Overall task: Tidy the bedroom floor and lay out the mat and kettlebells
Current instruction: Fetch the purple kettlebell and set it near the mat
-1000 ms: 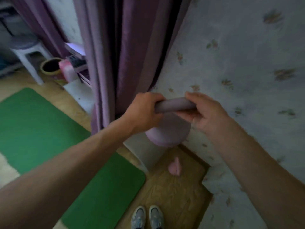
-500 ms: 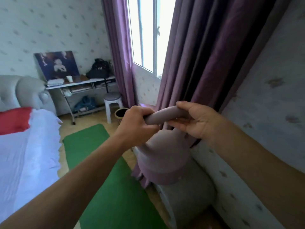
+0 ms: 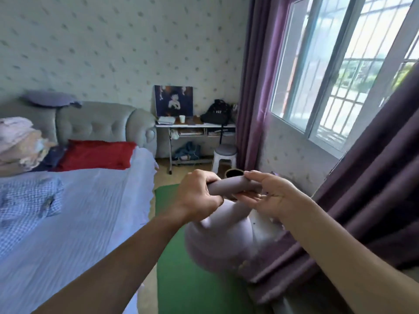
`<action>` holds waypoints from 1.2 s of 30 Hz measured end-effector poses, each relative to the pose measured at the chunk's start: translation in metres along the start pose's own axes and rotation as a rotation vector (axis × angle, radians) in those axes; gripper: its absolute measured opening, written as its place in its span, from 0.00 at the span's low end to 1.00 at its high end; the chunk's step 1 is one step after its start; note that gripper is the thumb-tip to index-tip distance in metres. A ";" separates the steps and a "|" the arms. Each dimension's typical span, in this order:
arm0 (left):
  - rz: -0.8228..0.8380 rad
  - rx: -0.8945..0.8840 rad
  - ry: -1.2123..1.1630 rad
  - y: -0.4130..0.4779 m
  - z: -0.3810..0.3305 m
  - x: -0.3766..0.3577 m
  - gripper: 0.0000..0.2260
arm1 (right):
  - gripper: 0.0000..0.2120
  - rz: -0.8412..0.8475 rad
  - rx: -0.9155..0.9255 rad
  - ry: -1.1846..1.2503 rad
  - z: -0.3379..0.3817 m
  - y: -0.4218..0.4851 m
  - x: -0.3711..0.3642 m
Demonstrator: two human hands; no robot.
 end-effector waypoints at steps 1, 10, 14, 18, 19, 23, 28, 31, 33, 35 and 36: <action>-0.011 0.007 0.016 0.003 0.012 0.012 0.10 | 0.06 0.013 -0.011 0.000 -0.003 0.013 -0.015; -0.105 0.163 0.007 0.040 0.123 0.096 0.08 | 0.09 0.144 -0.132 -0.093 -0.018 0.126 -0.136; -0.119 0.239 0.011 0.075 0.171 0.111 0.09 | 0.08 0.181 -0.207 -0.116 -0.026 0.195 -0.164; -0.102 0.295 0.026 0.127 0.222 0.118 0.10 | 0.07 0.192 -0.268 -0.118 -0.033 0.273 -0.182; -0.096 0.306 0.017 0.150 0.239 0.121 0.08 | 0.07 0.195 -0.282 -0.115 -0.030 0.302 -0.188; -0.084 0.329 0.056 0.218 0.278 0.126 0.09 | 0.03 0.175 -0.290 -0.131 -0.016 0.381 -0.200; -0.110 0.336 0.025 0.296 0.319 0.142 0.10 | 0.05 0.151 -0.212 -0.155 0.018 0.460 -0.227; -0.087 0.305 0.009 0.349 0.340 0.154 0.11 | 0.04 0.122 -0.182 -0.126 0.042 0.504 -0.241; -0.064 0.276 0.009 0.390 0.359 0.160 0.11 | 0.02 0.082 -0.176 -0.110 0.059 0.537 -0.247; -0.037 0.258 0.014 0.424 0.375 0.163 0.11 | 0.07 0.048 -0.199 -0.104 0.069 0.563 -0.249; -0.017 0.244 0.008 0.445 0.386 0.164 0.11 | 0.08 0.021 -0.205 -0.099 0.073 0.582 -0.250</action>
Point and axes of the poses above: each hand's wrist, its own y-axis towards the middle knuckle, its own x-axis out of the back of the hand, z = x × y, the point moved 6 cm from there along y, towards the middle knuckle, and after that the axes turned 9 degrees about z, right-handed, at the moved point
